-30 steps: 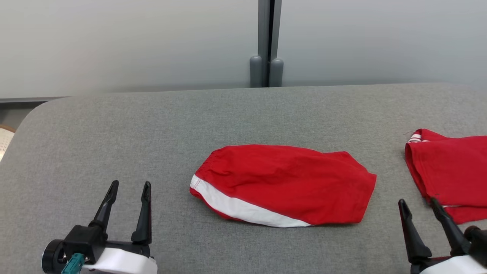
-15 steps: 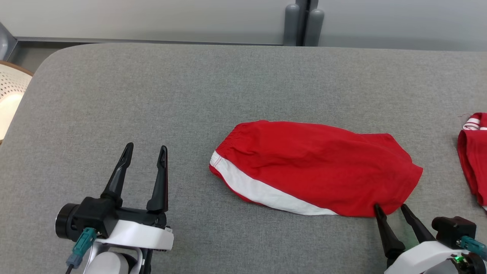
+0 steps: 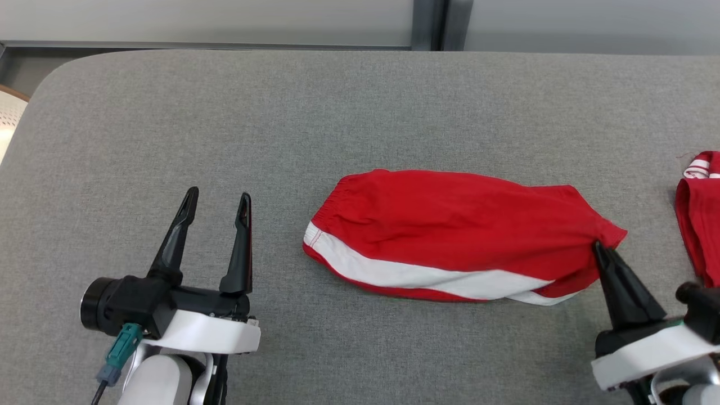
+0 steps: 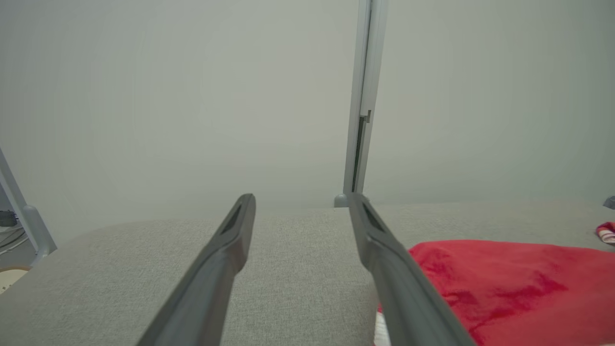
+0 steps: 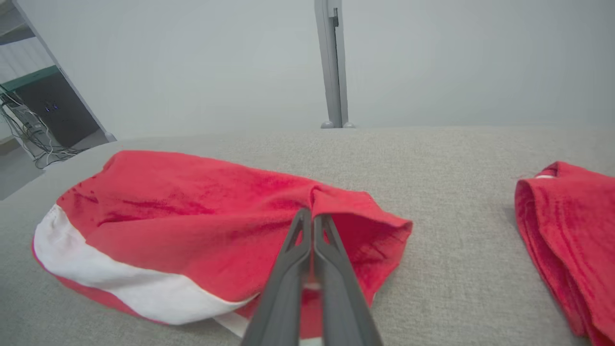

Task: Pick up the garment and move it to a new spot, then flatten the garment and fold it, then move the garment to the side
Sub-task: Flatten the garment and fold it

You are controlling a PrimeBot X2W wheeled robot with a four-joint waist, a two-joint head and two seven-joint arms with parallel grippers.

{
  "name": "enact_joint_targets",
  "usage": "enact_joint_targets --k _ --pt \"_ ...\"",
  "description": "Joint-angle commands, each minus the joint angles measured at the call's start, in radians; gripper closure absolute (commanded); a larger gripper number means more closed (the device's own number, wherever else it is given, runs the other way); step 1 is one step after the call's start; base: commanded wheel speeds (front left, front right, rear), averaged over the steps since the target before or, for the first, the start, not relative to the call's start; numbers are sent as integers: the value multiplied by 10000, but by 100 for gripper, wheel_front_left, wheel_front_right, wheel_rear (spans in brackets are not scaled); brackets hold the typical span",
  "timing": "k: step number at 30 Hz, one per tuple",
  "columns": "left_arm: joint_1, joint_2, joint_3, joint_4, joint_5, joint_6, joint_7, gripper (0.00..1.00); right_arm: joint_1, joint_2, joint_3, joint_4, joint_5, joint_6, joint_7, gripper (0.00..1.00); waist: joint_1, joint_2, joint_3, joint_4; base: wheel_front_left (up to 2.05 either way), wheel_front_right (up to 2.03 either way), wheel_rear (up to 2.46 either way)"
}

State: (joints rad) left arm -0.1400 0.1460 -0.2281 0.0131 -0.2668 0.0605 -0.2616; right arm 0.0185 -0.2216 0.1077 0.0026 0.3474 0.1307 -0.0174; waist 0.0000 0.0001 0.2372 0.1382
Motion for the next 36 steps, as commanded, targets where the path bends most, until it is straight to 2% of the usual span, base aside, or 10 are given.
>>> enact_joint_targets --k 1,8,12,15,16,17,18,23,28,36 --pt "-253 -6 57 -63 109 -76 -44 0 -302 -143 -108 -239 -99 -2 72 100 0 -1 104 -13 0 0 0" --pt "-930 -309 -102 -145 244 -351 -44 0 -1872 -622 -395 -154 29 -2 600 100 0 -1 939 424 0 0 0" --pt "-1386 -535 -248 -37 322 -512 -43 0 -3040 -989 -134 623 179 -1 824 100 0 -1 1510 755 0 0 0" --pt "-1727 -702 -284 58 410 -589 -43 0 -3980 -1306 220 1734 375 -2 813 100 0 -1 1903 886 0 0 0" --pt "-1763 -738 -294 95 426 -612 -43 0 -4152 -1352 284 1919 390 -2 678 69 0 -1 1940 887 0 0 0" --pt "-1785 -765 -287 117 457 -616 -44 0 -4284 -1380 373 2097 423 -2 551 24 0 -1 1954 877 0 0 0" --pt "-1787 -776 -250 133 479 -615 -44 0 -4345 -1375 455 2232 438 -2 398 0 0 -1 1942 830 0 0 0" --pt "-1566 -804 1 257 595 -576 -43 0 -3851 -1247 387 2073 261 -2 -580 0 0 -1 1687 465 0 0 0" --pt "-1229 -713 394 359 732 -527 -43 0 -2795 -980 -219 854 -159 -1 -1268 0 0 -1 1271 -76 0 0 0" --pt "-392 -519 865 483 760 -459 -43 0 -1498 -467 -539 -548 -585 -2 -1041 0 0 -1 344 -763 0 0 0"
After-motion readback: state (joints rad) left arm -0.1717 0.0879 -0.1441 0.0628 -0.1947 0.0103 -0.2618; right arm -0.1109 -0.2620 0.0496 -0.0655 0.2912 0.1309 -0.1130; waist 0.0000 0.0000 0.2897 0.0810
